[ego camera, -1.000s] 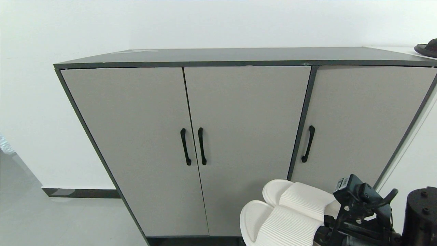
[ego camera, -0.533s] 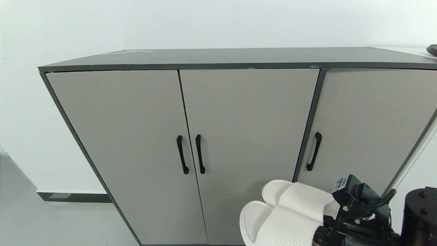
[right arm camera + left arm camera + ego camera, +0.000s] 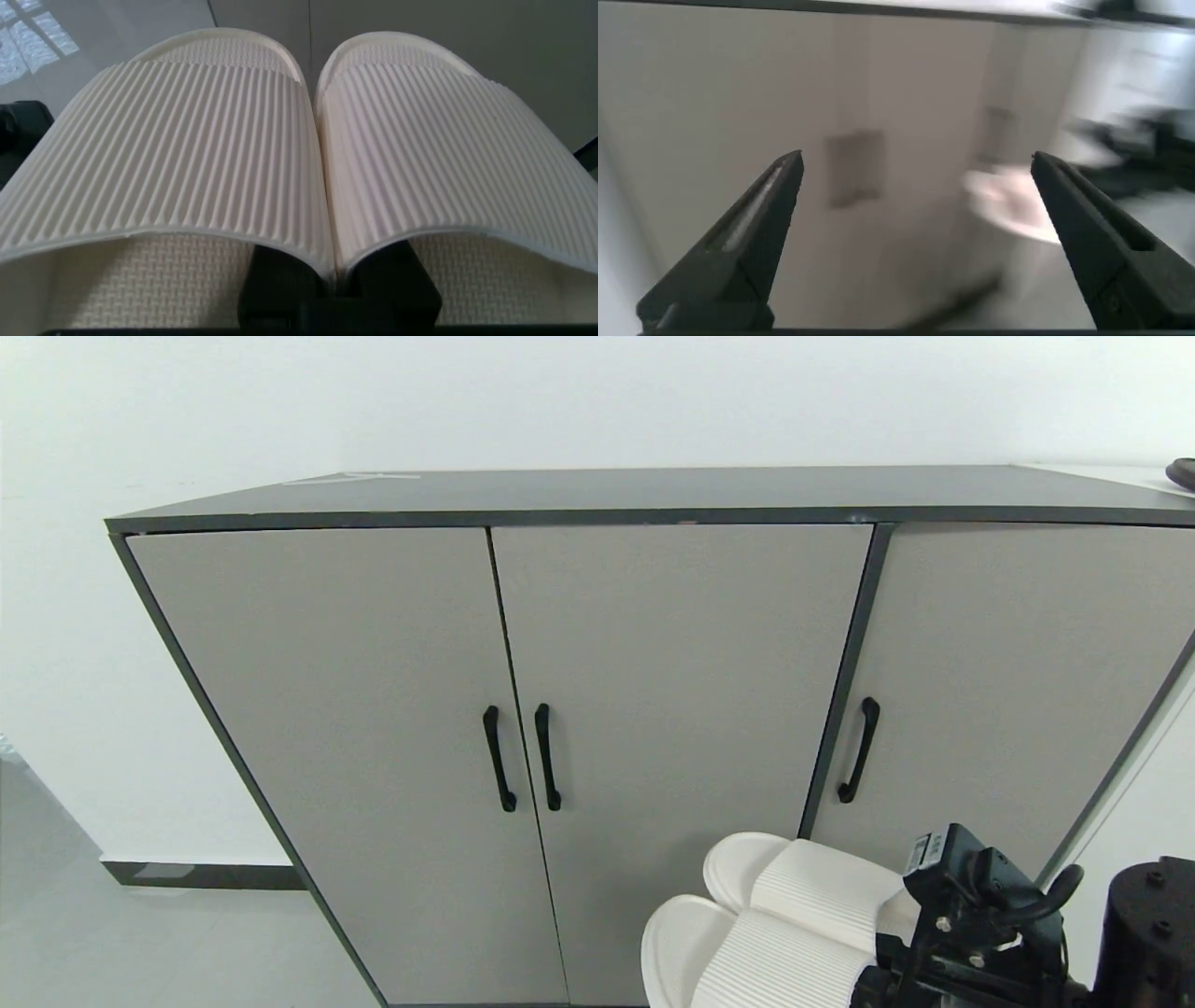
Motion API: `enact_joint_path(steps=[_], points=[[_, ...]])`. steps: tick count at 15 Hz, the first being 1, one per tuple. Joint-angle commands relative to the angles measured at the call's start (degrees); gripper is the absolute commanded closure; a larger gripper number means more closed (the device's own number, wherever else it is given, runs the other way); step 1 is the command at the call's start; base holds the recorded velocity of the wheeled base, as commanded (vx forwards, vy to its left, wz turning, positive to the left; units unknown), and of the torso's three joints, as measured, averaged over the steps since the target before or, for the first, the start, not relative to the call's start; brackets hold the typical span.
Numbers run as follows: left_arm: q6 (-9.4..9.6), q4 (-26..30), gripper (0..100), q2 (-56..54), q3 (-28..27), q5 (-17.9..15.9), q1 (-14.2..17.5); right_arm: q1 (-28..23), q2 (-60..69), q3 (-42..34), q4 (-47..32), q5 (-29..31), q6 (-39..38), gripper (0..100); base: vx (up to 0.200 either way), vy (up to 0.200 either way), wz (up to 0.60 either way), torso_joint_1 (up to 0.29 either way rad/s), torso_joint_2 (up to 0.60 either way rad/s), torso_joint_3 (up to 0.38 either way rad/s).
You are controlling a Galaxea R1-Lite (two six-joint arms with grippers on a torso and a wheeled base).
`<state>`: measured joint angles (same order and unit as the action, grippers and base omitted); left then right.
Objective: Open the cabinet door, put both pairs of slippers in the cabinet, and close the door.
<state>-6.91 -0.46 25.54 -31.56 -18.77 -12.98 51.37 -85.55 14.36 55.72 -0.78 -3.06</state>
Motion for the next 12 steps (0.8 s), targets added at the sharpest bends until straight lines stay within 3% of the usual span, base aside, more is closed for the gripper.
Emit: enact_joint_path(steps=[1,5,6,7,8,12], points=[[-1.17,-0.06,0,19.90,-8.34,-13.13,-8.37,0.13,-0.84,-0.03,0.35,-0.10,-0.02,100,0.000,0.000,0.00,0.000,0.00,0.000],[-1.53,-2.35,0,28.95,-7.81,-16.12,-13.30,0.40,-7.08,-0.65,7.29,-0.10,0.07,100,0.000,0.000,0.00,0.000,0.00,0.000],[-3.20,-2.53,0,28.87,-8.17,-16.12,-16.37,0.40,-8.31,-0.83,9.23,-0.01,0.07,100,0.000,0.000,0.00,0.000,0.00,0.000],[-6.10,-2.96,0,29.22,-8.69,-16.12,-18.22,0.40,-9.10,-1.00,10.90,-0.01,0.07,100,0.000,0.000,0.00,0.000,0.00,0.000],[-8.64,-4.72,0,31.68,-8.87,-16.12,-18.39,0.40,-9.81,-1.26,12.22,-0.01,0.07,100,0.000,0.000,0.00,0.000,0.00,0.000],[-9.17,-16.06,0,43.37,-7.02,-15.59,-18.31,0.40,-9.90,-1.97,12.57,0.08,0.07,100,0.000,0.000,0.00,0.000,0.00,0.000]])
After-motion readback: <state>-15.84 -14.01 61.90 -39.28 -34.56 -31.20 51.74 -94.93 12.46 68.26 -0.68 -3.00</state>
